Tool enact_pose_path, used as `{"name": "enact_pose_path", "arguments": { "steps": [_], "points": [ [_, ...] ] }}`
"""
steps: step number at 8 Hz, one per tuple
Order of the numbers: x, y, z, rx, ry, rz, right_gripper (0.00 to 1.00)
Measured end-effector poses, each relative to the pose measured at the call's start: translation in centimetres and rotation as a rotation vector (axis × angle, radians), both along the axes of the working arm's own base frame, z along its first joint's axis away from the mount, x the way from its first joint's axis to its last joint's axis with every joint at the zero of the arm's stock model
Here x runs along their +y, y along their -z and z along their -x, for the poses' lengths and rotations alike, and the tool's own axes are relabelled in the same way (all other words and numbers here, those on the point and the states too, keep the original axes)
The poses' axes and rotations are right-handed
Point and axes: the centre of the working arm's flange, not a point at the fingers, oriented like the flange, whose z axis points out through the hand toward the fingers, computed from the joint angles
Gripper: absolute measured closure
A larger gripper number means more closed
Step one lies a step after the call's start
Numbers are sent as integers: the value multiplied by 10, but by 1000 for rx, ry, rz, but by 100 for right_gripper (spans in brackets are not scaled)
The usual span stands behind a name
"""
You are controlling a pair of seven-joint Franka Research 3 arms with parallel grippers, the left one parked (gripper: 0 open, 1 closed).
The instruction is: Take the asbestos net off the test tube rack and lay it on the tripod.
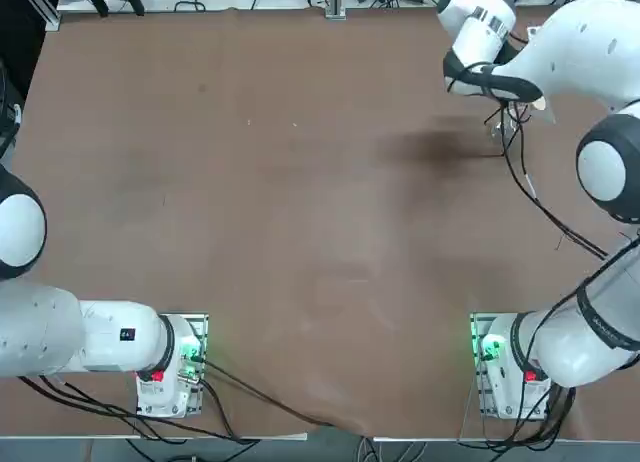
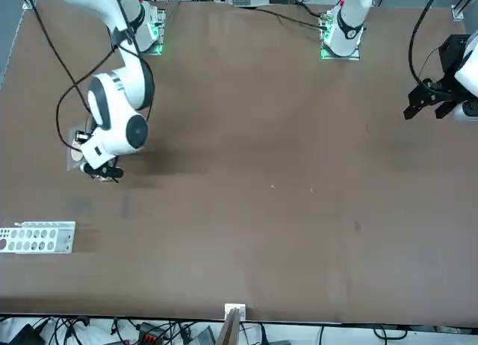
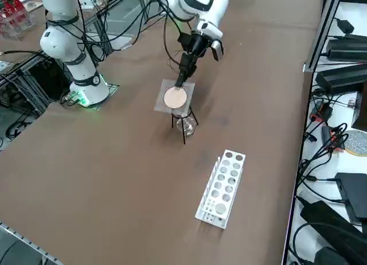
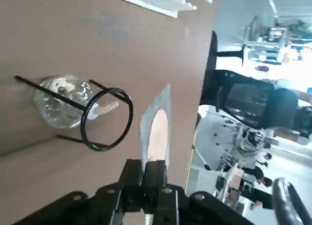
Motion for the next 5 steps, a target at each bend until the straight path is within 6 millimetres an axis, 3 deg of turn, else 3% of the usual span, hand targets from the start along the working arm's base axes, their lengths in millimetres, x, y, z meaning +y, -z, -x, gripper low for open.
{"name": "enact_pose_path", "arguments": {
  "steps": [5],
  "points": [
    [22, 41, 2, -23, 9, 168, 98]
  ]
}}
